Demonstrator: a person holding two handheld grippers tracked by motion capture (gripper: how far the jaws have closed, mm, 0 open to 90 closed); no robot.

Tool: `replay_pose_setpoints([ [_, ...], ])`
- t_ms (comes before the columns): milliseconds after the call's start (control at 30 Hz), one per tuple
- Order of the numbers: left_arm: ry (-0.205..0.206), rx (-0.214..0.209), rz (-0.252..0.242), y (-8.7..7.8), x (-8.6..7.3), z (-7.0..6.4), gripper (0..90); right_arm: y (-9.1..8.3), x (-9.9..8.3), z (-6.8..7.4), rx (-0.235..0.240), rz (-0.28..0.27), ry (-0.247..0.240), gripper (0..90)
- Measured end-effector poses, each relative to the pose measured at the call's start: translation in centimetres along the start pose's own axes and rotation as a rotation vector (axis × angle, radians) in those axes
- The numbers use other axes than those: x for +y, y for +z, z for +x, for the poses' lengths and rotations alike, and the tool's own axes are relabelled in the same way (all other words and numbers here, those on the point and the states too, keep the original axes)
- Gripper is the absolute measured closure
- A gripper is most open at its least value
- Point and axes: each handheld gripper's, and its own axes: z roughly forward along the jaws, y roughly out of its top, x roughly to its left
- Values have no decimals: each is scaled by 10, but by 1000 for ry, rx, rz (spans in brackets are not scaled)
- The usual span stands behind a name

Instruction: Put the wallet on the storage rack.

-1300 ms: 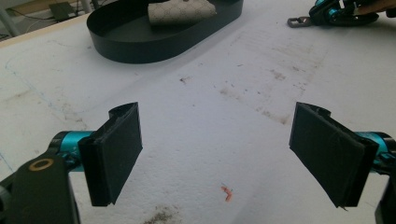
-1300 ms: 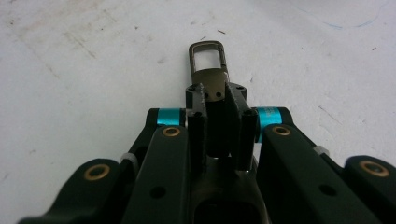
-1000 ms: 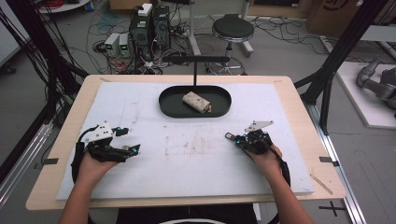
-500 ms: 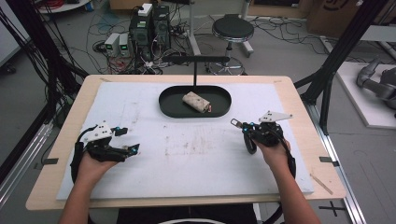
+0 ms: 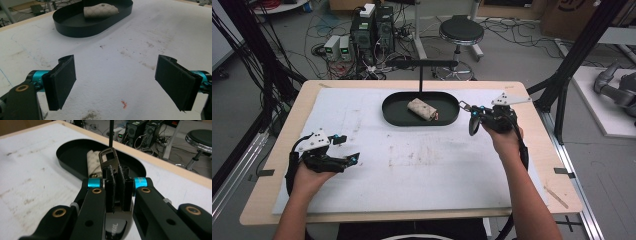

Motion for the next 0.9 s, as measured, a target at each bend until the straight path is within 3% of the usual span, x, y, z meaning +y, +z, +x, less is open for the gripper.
replay_pose_setpoints([
  [467, -2, 3, 4, -2, -1, 1, 170, 22, 52, -22, -16, -19, 18, 863],
  [900, -4, 11, 5, -4, -2, 2, 170, 51, 78, -37, -30, -16, 33, 862],
])
